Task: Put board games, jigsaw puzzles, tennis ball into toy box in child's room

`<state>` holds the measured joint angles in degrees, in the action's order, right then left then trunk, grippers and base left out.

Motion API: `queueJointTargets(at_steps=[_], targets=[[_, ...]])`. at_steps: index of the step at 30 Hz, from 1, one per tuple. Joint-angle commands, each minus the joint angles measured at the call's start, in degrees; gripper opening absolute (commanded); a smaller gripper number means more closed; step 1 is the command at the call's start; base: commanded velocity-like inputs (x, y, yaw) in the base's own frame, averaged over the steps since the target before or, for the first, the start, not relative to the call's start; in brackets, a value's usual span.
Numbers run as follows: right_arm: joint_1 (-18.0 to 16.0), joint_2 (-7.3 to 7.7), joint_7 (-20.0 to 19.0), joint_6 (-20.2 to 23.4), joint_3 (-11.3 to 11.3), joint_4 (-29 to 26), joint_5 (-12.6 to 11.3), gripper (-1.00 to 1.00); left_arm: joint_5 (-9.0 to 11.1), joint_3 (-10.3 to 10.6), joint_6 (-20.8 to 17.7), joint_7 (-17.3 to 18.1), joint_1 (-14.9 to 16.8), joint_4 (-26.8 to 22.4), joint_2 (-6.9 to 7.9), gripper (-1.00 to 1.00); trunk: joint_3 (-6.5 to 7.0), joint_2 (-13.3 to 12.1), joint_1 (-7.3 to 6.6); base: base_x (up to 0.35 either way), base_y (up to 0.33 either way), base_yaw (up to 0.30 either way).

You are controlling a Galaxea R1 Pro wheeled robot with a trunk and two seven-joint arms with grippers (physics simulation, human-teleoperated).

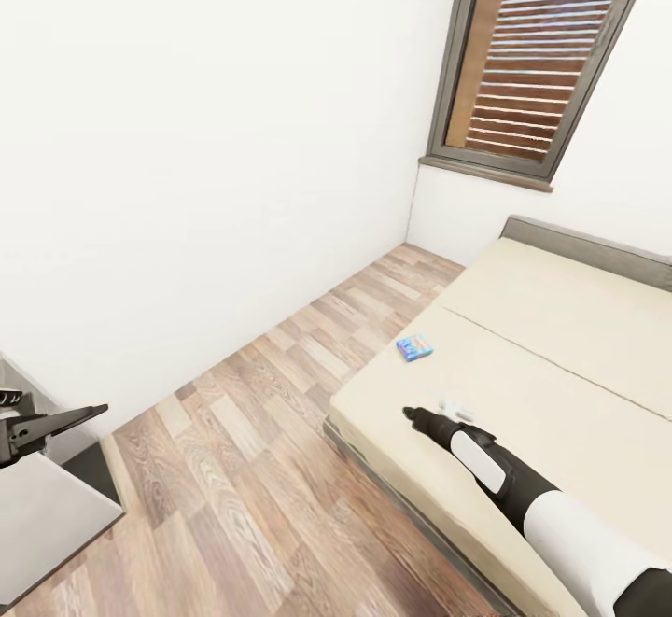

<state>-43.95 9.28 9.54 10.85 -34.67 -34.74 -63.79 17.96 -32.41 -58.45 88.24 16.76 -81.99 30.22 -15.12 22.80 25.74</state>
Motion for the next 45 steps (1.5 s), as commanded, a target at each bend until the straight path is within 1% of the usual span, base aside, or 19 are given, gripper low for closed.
queueJointTargets(at_steps=[1,6,11,16,34,38,45], targets=[[-0.08,0.08,0.48,0.05,-0.4,-0.14,-0.4,1.0,-0.03,0.0,-0.61,0.18,0.02,-0.01,0.02,1.0,-0.08,0.11,0.04,0.055,0.112,-0.209],[-0.08,0.07,0.48,0.05,-0.4,-0.1,-0.37,1.0,-0.03,0.26,-0.57,-0.06,0.02,-0.01,0.02,1.0,0.11,0.11,0.04,0.102,0.162,-0.233],[-0.08,-0.02,0.48,-0.01,-0.4,-0.13,-0.28,1.0,-0.03,1.4,-0.54,-0.18,0.02,-0.01,0.02,1.0,0.31,0.11,0.04,0.143,0.155,-0.25],[-0.08,-0.07,0.48,-0.03,-0.45,-0.15,-0.19,1.0,-0.03,1.87,-0.52,-0.24,0.02,-0.01,0.02,1.0,0.48,0.11,0.04,0.137,0.048,-0.209],[-0.08,-0.05,0.49,-0.04,-0.43,-0.24,-0.03,1.0,-0.07,2.0,-0.52,0.24,0.02,-0.01,0.1,1.0,0.52,0.11,0.04,0.021,0.008,-0.015],[-0.08,-0.05,0.48,-0.04,-0.47,-0.24,-0.08,1.0,-0.06,2.0,-0.52,0.2,0.02,-0.01,0.1,1.0,0.6,0.11,0.04,0.127,0.12,-0.066],[-0.08,-0.06,0.48,-0.04,-0.49,-0.24,-0.1,1.0,-0.05,2.0,-0.52,0.14,0.02,-0.01,0.11,1.0,0.95,0.11,0.04,0.21,0.196,-0.186]])
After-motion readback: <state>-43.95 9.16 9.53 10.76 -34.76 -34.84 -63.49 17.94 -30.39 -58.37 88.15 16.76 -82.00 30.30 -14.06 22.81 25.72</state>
